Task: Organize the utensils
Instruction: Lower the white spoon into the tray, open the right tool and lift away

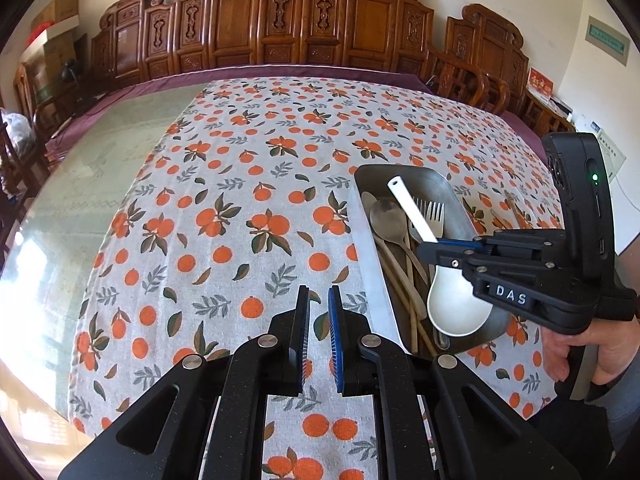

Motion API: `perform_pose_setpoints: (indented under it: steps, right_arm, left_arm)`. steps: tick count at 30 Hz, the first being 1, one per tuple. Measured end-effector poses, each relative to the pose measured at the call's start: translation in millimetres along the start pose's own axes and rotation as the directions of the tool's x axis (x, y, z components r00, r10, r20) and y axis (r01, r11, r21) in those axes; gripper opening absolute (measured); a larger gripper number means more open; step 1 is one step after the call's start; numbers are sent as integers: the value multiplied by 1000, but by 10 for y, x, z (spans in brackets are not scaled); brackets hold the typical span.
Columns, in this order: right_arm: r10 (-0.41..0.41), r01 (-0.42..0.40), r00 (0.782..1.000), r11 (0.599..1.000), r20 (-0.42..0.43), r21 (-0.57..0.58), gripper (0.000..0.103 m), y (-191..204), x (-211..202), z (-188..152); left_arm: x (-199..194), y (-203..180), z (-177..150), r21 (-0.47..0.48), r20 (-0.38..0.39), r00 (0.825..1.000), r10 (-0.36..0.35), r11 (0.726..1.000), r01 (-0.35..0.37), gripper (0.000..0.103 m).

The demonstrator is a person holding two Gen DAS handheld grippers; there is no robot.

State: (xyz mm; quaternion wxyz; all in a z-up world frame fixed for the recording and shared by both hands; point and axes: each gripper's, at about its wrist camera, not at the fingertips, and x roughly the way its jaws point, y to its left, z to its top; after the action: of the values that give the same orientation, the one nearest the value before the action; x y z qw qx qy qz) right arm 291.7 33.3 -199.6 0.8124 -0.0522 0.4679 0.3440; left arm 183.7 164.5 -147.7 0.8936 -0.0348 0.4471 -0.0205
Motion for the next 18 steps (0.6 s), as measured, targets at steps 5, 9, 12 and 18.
perform_pose_setpoints:
  steps: [5, 9, 12, 18]
  right_arm:
    - [5, -5, 1000, 1000, 12, 1, 9, -11, -38, 0]
    - [-1, 0, 1000, 1000, 30, 13, 9, -76, -142, -12]
    - [-4, 2, 998, 1000, 66, 20, 9, -166, -328, -70]
    - [-74, 73, 992, 997, 100, 18, 9, -485, -698, -299]
  left_arm:
    - [-13, -37, 2, 4, 3, 1000, -4, 1000, 4, 8]
    - [-26, -78, -1, 10, 5, 1000, -13, 1000, 13, 8]
    - [-60, -137, -3, 21, 14, 1000, -18, 1000, 17, 17]
    - [-154, -315, 3, 42, 36, 999, -32, 999, 31, 40]
